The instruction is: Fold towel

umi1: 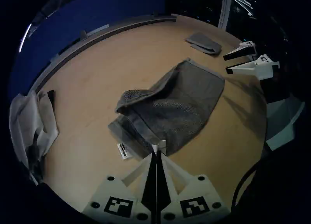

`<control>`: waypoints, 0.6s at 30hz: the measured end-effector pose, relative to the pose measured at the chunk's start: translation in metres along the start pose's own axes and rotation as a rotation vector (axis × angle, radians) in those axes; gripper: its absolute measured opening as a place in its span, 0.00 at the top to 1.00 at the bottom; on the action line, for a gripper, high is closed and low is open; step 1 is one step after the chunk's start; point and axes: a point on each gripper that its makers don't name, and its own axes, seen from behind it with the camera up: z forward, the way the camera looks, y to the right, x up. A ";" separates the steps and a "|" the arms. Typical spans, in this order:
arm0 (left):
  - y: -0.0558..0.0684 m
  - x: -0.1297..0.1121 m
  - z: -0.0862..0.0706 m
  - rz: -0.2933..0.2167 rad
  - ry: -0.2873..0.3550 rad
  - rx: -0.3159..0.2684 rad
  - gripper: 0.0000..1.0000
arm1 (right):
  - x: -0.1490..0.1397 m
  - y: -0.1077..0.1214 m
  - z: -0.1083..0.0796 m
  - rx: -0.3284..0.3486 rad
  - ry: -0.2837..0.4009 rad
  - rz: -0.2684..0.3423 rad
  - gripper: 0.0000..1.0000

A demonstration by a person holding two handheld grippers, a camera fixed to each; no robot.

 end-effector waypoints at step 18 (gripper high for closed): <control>0.012 0.010 -0.020 0.036 0.111 0.003 1.00 | 0.006 0.004 -0.005 -0.003 0.006 -0.008 0.02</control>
